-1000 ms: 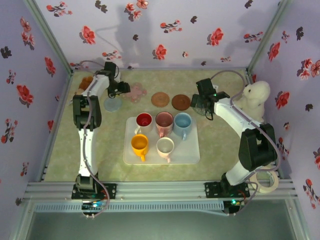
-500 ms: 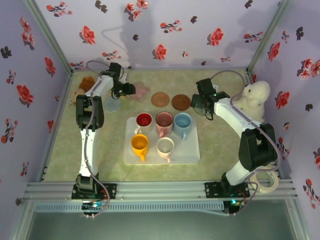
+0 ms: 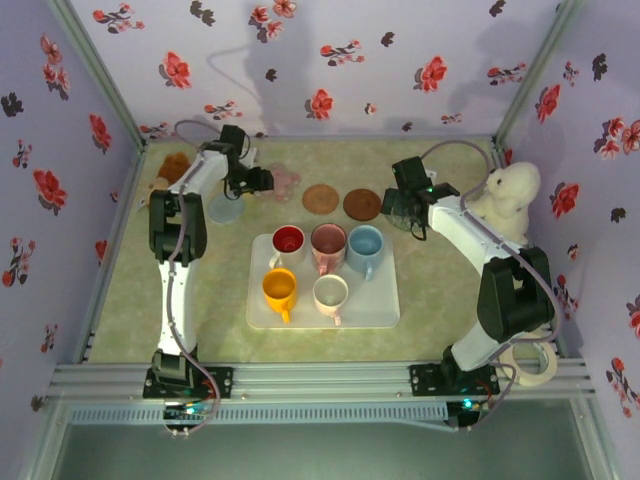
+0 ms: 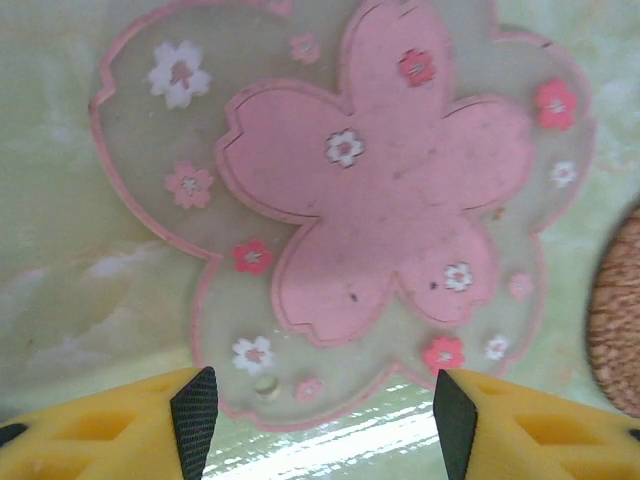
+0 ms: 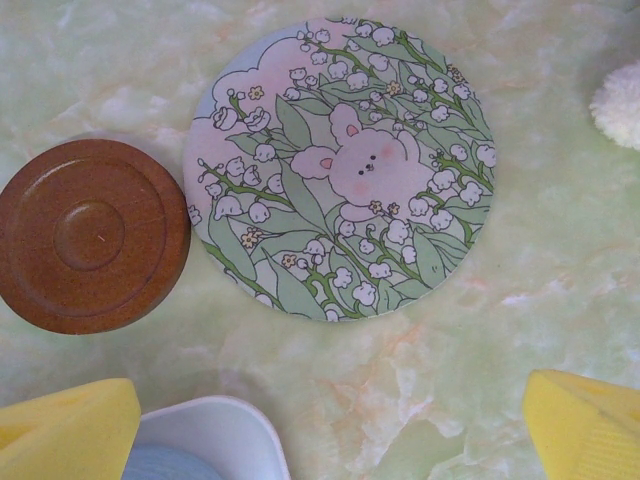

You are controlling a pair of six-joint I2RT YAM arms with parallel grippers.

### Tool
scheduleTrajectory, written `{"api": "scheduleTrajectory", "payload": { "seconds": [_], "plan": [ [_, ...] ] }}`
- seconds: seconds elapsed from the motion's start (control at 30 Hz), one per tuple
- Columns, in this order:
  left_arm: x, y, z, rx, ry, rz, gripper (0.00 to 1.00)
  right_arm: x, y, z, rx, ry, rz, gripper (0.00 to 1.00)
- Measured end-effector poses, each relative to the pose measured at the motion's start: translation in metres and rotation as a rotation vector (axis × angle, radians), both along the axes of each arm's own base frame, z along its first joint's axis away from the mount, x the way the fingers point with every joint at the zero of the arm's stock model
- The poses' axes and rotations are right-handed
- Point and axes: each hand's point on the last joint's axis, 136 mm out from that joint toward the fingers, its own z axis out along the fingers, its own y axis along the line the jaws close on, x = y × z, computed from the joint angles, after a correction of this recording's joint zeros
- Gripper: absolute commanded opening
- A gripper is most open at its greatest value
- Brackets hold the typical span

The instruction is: Place the cup by the coaster

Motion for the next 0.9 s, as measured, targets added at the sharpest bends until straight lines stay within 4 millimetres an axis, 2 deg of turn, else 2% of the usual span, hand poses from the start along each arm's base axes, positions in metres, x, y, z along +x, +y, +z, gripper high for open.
{"api": "scheduleTrajectory", "payload": {
  "seconds": [0.2,0.3,0.4,0.57,0.7,0.9],
  "plan": [
    [0.020,-0.011,0.031,-0.040,-0.088,-0.015,0.54,0.000,0.000,0.000,0.000,0.001,0.000,0.99],
    [0.035,-0.018,0.038,-0.069,-0.140,-0.025,0.53,0.000,0.000,0.000,0.000,0.001,0.000,0.99],
    [0.044,-0.022,0.026,-0.081,-0.147,-0.030,0.50,0.000,0.000,0.000,0.000,0.000,0.000,0.99],
    [0.051,-0.024,-0.015,-0.079,-0.101,-0.030,0.44,0.002,0.003,0.001,0.022,-0.023,0.010,0.99],
    [0.057,-0.024,-0.009,-0.092,-0.122,-0.029,0.42,0.002,0.009,0.004,0.059,-0.053,0.032,0.99],
    [0.051,-0.029,-0.018,-0.085,-0.105,-0.038,0.35,0.009,0.019,0.016,0.125,-0.112,0.071,0.99]
  ]
}}
